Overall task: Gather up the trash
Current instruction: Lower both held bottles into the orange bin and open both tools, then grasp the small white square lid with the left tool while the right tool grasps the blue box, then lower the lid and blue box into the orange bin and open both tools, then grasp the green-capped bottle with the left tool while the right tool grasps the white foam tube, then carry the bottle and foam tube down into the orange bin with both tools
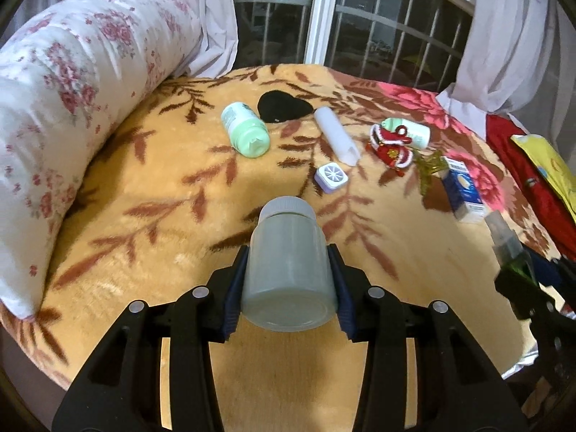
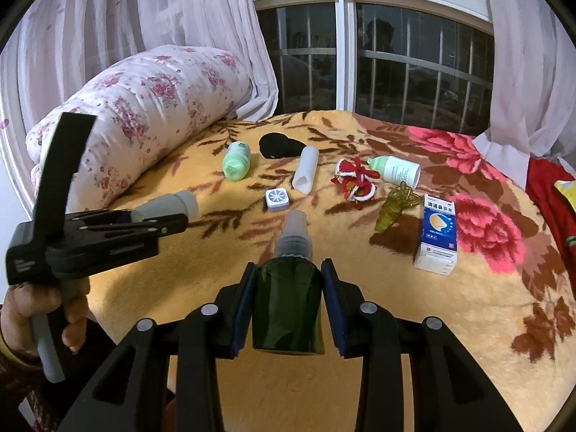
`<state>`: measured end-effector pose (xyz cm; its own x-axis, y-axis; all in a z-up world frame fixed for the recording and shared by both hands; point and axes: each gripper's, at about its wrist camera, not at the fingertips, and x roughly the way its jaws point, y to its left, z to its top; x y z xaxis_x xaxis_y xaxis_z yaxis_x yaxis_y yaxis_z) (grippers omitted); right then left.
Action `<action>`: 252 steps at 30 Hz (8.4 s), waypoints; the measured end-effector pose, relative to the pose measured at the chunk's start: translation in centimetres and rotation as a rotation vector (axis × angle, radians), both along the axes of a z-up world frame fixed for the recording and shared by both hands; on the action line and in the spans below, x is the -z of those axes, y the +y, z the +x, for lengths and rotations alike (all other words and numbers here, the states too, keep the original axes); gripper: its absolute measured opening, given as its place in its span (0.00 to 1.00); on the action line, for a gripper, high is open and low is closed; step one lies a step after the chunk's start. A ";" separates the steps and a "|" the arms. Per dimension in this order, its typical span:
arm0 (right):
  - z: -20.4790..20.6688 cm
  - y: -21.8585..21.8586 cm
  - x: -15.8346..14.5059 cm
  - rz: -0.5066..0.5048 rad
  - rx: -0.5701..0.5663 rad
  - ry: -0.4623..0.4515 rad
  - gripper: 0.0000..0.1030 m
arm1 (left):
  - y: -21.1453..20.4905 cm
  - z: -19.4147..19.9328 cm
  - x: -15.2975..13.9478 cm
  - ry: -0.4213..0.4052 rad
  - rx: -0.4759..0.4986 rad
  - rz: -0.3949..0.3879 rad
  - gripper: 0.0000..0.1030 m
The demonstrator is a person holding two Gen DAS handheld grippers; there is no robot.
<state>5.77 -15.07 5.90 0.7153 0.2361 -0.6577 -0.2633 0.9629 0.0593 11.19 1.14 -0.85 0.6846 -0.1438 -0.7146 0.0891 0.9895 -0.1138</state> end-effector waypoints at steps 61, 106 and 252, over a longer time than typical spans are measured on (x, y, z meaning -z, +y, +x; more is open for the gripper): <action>-6.7 -4.2 0.2 0.013 0.044 -0.102 0.72 | -6.2 7.9 1.5 -0.005 0.130 0.065 0.68; 18.7 -12.2 8.7 -0.111 0.387 0.347 0.49 | -3.4 0.3 1.8 -0.007 0.165 -0.079 0.38; -5.9 4.4 4.2 0.158 -0.275 0.306 0.25 | -0.5 -13.6 6.6 0.306 0.318 -0.077 0.47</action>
